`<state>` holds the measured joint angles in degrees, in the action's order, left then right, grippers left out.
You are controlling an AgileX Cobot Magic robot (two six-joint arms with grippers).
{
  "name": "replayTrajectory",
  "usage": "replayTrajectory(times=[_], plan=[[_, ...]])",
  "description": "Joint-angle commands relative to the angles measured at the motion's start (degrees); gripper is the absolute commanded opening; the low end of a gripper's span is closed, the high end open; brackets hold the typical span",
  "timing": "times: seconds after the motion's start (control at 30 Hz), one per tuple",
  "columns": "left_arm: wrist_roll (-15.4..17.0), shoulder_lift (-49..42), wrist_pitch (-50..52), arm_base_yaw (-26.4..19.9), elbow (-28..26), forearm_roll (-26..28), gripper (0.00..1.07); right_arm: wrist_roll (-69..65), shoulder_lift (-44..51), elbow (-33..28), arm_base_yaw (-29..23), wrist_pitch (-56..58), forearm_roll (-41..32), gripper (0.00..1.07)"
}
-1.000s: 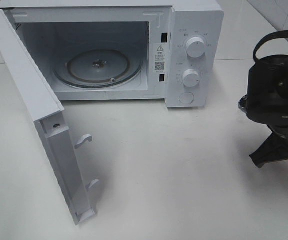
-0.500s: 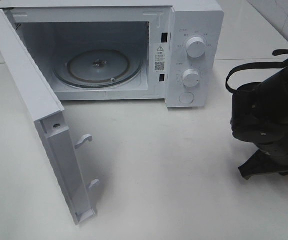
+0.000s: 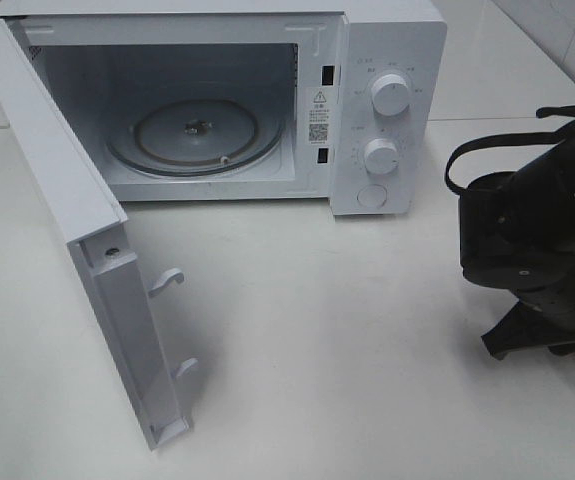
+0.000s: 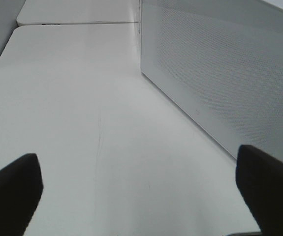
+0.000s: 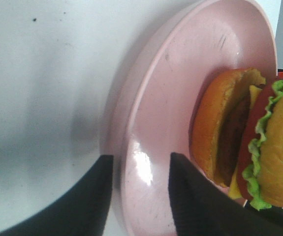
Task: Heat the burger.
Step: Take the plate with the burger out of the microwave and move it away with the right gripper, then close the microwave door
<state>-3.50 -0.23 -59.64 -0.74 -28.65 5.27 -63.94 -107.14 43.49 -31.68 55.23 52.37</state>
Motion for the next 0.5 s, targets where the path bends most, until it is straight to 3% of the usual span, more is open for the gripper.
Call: replayTrajectory(times=[0.03, 0.23, 0.5], plan=[[-0.1, -1.3, 0.1, -0.2, 0.2, 0.0, 1.0, 3.9, 4.1, 0.2, 0.1, 1.2, -2.0, 0.53], [-0.1, -1.3, 0.1, -0.2, 0.2, 0.0, 1.0, 12.2, 11.9, 0.2, 0.1, 0.3, -8.3, 0.54], [-0.1, -1.3, 0.1, -0.2, 0.2, 0.0, 1.0, 36.6, 25.7, 0.2, 0.1, -4.3, -23.8, 0.54]])
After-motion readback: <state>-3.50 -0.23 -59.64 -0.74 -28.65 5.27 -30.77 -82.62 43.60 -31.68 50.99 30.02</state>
